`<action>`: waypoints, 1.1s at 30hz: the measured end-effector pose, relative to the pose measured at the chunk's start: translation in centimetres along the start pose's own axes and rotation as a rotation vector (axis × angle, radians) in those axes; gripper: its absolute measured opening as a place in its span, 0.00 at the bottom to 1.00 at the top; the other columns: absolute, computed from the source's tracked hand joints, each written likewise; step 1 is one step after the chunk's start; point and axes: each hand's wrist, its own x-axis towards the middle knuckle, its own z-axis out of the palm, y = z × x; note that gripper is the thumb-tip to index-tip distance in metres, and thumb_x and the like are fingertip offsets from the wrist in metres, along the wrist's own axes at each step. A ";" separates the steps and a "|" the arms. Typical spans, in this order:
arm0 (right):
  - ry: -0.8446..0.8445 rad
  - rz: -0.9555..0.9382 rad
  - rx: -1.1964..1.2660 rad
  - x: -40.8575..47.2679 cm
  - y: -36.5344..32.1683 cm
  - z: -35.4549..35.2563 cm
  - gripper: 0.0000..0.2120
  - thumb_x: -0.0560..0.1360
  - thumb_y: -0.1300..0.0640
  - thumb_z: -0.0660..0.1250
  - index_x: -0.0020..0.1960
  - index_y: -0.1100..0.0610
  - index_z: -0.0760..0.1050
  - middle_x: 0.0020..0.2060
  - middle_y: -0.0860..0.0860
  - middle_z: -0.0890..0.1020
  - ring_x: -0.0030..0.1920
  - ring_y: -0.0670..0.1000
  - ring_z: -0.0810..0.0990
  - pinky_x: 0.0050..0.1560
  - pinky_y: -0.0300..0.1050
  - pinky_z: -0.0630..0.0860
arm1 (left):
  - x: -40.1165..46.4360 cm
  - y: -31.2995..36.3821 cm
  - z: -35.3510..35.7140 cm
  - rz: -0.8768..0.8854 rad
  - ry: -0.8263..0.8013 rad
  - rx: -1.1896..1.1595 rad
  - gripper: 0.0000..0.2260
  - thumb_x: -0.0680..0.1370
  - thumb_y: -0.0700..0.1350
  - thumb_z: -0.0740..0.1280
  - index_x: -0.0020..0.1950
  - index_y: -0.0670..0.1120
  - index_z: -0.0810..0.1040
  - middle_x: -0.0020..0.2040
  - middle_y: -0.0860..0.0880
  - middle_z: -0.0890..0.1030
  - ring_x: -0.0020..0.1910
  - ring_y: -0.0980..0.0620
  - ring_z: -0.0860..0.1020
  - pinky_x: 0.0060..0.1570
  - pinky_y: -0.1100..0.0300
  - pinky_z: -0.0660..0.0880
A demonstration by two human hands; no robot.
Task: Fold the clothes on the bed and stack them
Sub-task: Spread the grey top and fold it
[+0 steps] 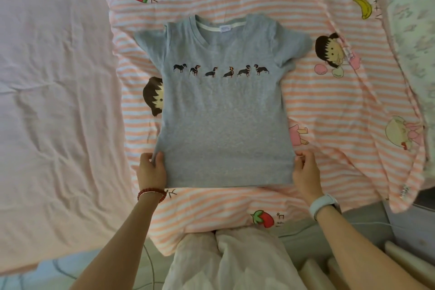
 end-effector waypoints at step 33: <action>-0.072 -0.174 0.393 25.1 -13.4 -2.6 0.05 0.75 0.57 0.64 0.44 0.58 0.70 0.42 0.56 0.74 0.42 0.53 0.74 0.43 0.46 0.72 | 6.9 19.3 20.3 1.019 -0.329 0.841 0.29 0.76 0.65 0.48 0.75 0.62 0.44 0.77 0.54 0.42 0.75 0.47 0.39 0.70 0.39 0.38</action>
